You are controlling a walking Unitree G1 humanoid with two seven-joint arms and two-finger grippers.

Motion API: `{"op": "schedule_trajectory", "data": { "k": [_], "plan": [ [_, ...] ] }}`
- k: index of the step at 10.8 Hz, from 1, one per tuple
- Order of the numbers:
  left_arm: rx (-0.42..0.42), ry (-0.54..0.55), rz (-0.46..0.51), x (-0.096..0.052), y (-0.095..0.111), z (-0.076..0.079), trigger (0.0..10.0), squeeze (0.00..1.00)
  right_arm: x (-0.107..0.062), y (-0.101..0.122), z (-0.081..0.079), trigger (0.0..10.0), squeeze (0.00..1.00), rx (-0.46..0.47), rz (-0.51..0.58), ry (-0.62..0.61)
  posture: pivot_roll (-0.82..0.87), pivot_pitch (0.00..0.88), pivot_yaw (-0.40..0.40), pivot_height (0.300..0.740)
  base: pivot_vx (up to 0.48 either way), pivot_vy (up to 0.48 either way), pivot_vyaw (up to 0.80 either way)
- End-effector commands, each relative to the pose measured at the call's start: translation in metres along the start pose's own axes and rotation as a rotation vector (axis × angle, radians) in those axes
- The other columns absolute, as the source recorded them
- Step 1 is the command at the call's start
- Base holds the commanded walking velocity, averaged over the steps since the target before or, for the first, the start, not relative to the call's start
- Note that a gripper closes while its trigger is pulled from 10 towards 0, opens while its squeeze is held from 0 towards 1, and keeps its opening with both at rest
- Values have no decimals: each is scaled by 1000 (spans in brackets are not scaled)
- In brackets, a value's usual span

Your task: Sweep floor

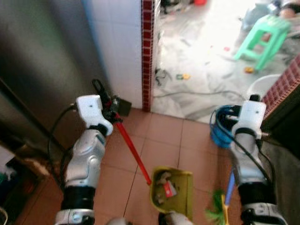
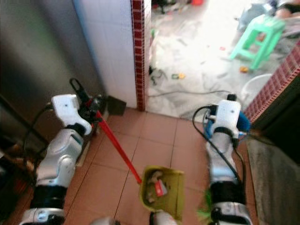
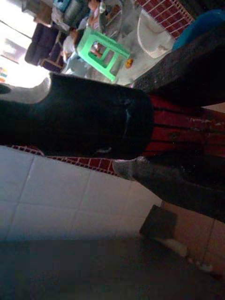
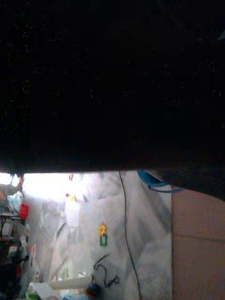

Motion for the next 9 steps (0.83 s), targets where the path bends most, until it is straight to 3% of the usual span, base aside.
{"op": "schedule_trajectory", "data": {
  "k": [1, 6, 9],
  "plan": [
    [-18, -57, 52, 3, 14, 15, 10000, 0, 2, -1, 7, 10000, 0, -7, -5, -22, -82, 11, 27, 740, 251, 0, -800],
    [-20, -69, 44, 1, 14, 19, 10000, 0, -6, -7, -6, 10000, 0, 15, -18, 9, -67, 25, 31, 740, 276, 0, -89],
    [-17, -82, 75, 5, 28, 21, 10000, 0, -7, -8, -10, 10000, 0, 30, -25, 14, -63, 24, 35, 740, 291, 0, -715]
  ]
}}
Point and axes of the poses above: a point about 5 cm out from each wrist's last joint towards the gripper, its own x axis pointing out of the wrist towards the gripper, its own y axis along the axis of the wrist's last joint, z = x × y, the point moved 6 cm from there along x, pointing out of the wrist towards the gripper, and after that the axes turned 3 degrees about -x, right-handed, at the moved point
